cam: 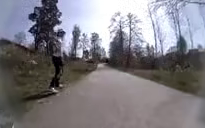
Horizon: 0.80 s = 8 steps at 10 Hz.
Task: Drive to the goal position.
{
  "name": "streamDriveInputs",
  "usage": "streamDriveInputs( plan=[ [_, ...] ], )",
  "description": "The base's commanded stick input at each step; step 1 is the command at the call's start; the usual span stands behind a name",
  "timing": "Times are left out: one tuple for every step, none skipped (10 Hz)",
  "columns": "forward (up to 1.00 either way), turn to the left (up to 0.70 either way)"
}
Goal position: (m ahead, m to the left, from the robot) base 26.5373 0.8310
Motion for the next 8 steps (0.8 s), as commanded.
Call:
streamDriveInputs(
  plan=[
    [1.00, 0.00],
    [1.00, 0.00],
    [1.00, 0.00],
    [1.00, 0.00],
    [1.00, 0.00],
    [1.00, 0.00],
    [1.00, 0.00],
    [1.00, 0.00]
  ],
)
